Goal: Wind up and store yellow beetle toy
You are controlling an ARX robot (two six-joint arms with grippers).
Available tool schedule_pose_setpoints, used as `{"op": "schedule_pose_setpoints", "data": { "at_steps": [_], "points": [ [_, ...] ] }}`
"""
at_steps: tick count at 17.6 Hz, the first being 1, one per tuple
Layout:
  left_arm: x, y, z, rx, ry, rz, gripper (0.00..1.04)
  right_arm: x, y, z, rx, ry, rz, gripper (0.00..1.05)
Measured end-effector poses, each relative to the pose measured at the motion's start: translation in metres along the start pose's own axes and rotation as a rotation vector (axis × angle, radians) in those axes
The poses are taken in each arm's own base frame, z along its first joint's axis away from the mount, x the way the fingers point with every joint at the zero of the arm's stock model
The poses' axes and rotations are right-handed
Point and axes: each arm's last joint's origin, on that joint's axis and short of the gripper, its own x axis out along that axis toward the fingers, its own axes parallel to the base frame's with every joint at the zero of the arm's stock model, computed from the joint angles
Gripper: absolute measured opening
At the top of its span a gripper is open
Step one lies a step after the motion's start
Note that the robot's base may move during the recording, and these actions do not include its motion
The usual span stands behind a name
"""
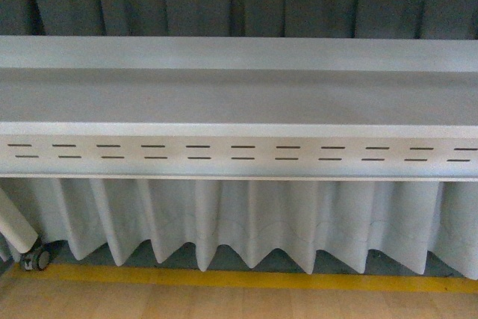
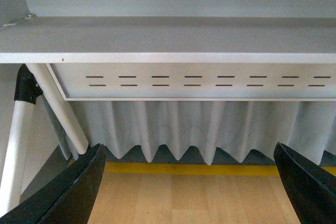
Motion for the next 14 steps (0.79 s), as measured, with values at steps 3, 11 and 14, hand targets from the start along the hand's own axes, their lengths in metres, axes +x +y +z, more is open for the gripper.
{"op": "schedule_pose_setpoints", "data": {
  "at_steps": [3, 11, 14],
  "points": [
    [0.0, 0.0, 0.0, 0.0, 0.0, 0.0, 0.98, 0.0, 0.0, 0.0, 0.0, 0.0, 0.0, 0.98],
    [0.0, 0.0, -0.0001, 0.0, 0.0, 0.0, 0.98, 0.0, 0.0, 0.0, 0.0, 0.0, 0.0, 0.98],
    [0.0, 0.0, -0.0001, 0.0, 0.0, 0.0, 0.98, 0.0, 0.0, 0.0, 0.0, 0.0, 0.0, 0.98]
  ]
}}
